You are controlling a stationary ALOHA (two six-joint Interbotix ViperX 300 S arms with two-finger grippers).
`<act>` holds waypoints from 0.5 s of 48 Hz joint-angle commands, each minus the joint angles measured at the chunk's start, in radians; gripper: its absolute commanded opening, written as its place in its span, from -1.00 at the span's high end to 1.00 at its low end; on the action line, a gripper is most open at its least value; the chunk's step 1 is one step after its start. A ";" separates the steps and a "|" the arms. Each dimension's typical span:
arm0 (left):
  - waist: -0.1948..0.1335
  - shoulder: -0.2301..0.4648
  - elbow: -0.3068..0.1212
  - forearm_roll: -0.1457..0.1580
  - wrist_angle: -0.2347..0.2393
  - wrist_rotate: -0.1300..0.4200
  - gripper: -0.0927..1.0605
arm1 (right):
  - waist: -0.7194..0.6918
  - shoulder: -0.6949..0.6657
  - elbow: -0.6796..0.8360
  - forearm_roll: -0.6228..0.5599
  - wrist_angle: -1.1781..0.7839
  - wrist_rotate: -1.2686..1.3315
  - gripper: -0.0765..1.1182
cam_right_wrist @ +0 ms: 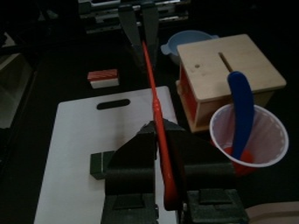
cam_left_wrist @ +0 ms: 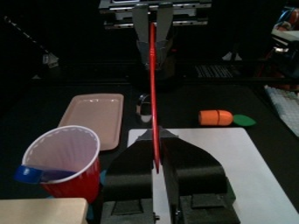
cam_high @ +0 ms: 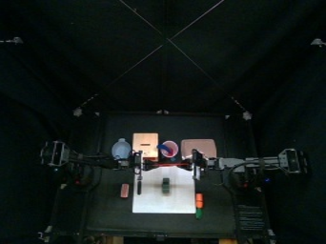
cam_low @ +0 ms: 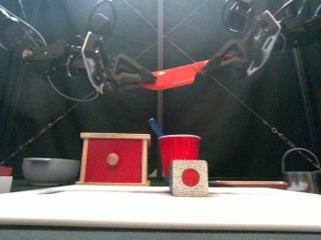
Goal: Cut the sushi into 4 pieces with the knife
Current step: Cut the sushi into 4 pieces
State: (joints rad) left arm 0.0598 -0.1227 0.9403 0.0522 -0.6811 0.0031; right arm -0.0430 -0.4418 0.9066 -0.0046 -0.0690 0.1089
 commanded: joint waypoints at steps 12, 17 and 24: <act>-0.064 0.003 -0.006 0.008 0.110 -0.003 0.38 | 0.051 0.094 -0.084 0.040 0.156 0.003 0.70; -0.095 0.028 -0.006 0.008 0.127 -0.003 0.38 | 0.055 0.115 -0.092 0.041 0.176 0.002 0.71; -0.115 0.081 -0.021 0.005 0.127 -0.003 0.38 | 0.054 0.147 -0.091 0.046 0.183 0.003 0.76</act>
State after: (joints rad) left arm -0.0430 -0.0568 0.9388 0.0552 -0.5538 -0.0015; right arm 0.0107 -0.2930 0.8345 0.0368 0.1135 0.1089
